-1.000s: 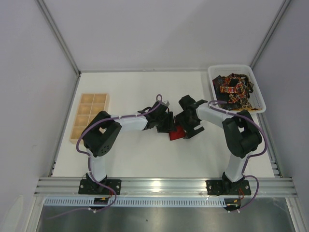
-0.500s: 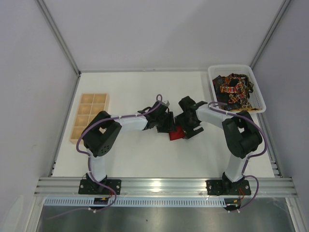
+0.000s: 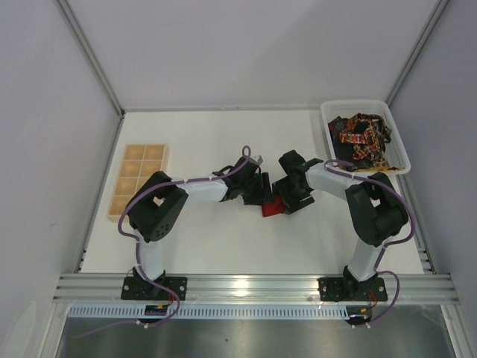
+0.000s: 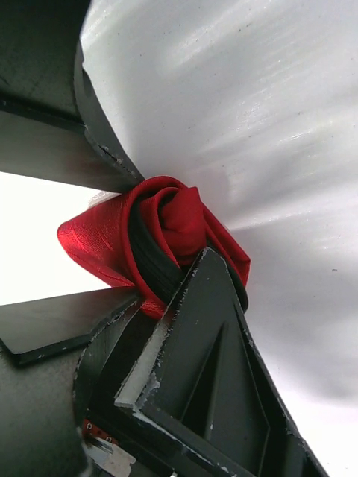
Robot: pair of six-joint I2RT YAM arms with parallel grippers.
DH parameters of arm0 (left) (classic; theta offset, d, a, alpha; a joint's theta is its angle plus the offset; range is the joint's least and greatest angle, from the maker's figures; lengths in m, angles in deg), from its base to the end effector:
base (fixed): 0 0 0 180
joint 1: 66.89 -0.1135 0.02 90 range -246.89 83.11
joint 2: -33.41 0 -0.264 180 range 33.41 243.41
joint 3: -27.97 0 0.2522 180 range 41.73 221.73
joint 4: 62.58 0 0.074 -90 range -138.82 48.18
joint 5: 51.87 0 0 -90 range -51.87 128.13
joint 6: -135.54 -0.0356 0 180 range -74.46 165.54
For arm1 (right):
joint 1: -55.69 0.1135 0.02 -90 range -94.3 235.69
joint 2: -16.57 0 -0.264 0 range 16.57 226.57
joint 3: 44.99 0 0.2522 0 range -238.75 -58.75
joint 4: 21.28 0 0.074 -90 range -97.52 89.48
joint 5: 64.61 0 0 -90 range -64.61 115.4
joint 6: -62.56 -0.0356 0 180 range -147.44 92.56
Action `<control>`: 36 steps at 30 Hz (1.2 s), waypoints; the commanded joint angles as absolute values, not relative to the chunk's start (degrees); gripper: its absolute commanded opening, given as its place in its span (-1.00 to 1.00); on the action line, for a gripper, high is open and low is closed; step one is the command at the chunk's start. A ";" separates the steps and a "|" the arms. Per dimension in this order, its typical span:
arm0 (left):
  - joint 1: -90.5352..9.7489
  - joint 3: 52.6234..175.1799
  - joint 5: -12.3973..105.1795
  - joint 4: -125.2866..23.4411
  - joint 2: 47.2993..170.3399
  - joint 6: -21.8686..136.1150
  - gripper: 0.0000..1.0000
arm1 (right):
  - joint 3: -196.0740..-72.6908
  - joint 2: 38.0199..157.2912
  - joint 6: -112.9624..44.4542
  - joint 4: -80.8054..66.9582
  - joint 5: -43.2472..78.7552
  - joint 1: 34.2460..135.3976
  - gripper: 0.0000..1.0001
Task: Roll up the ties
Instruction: Roll the tie
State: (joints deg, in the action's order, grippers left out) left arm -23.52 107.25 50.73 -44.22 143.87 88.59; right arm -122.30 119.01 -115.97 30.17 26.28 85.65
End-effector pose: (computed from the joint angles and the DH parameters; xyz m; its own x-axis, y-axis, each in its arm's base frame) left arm 0.2844 -0.2794 0.1475 -0.9319 -0.0361 -0.3609 0.1874 0.8041 -0.5643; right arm 0.2867 0.1646 0.1576 -0.5177 0.8553 -0.0211 0.8297 0.5079 0.2316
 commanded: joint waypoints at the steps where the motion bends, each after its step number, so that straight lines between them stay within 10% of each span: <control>1: -23.21 105.02 50.96 -42.31 144.60 88.34 0.20 | -120.27 119.58 -117.09 29.48 27.50 85.31 0.50; 36: -25.76 98.34 57.46 -48.64 144.50 95.55 0.42 | -119.31 121.95 -115.59 27.02 22.41 82.85 0.29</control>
